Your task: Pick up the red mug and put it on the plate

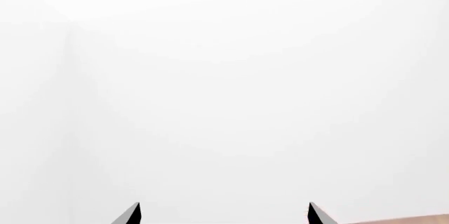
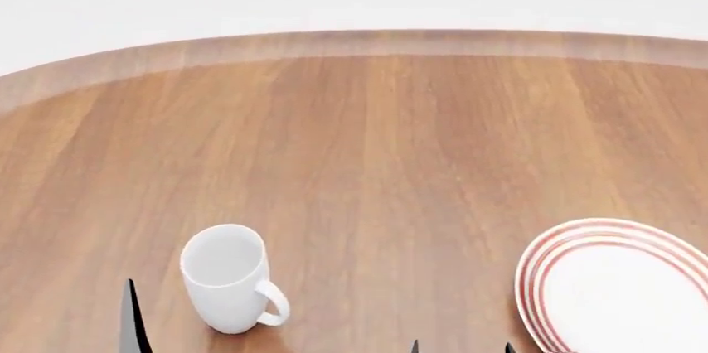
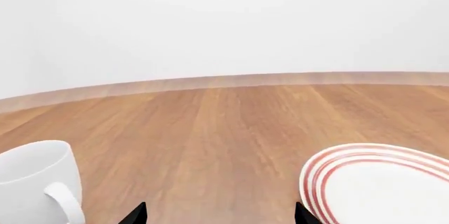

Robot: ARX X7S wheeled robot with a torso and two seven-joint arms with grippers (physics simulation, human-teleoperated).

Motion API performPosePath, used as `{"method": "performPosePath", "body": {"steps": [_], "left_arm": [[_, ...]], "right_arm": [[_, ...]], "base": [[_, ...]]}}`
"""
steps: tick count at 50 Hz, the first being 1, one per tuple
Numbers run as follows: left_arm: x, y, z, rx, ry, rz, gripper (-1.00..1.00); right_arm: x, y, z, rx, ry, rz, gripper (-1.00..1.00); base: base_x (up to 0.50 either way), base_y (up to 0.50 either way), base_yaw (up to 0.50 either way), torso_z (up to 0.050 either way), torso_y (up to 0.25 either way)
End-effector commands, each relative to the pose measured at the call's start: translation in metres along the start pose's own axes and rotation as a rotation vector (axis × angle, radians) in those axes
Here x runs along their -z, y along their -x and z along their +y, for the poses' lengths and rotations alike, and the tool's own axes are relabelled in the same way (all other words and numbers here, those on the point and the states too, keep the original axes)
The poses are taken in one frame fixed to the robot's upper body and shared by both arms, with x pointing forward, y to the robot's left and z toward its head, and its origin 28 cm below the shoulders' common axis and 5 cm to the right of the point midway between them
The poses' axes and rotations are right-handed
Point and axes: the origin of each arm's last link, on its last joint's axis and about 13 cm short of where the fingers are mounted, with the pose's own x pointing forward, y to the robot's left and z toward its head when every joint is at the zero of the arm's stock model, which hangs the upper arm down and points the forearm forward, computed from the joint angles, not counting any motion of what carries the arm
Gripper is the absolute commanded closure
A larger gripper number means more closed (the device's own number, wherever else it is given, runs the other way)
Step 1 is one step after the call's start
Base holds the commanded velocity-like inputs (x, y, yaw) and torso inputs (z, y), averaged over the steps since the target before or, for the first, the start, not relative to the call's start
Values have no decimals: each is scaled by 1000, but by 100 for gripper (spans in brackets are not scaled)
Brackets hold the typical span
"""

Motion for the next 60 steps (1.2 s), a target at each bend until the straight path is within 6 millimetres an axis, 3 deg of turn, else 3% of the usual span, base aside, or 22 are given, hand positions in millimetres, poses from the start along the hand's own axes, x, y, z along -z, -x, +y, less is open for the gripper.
{"method": "performPosePath", "body": {"steps": [1,32,39,60], "left_arm": [[0,0,0,0,0,-1,-100],[-6,4,1,-5,-1,-9,-100],[-9,5,1,-1,2,-12,-100],[-4,2,0,4,12,3,-100]], "right_arm": [[0,0,0,1,1,0,-100],[-1,5,-1,-33,7,2,-100],[-21,21,-1,-66,28,-30,-100],[-36,82,-13,-138,69,-74,-100]], "base": [[211,0,0,0,0],[113,0,0,0,0],[0,0,0,0,0],[0,0,0,0,0]]}}
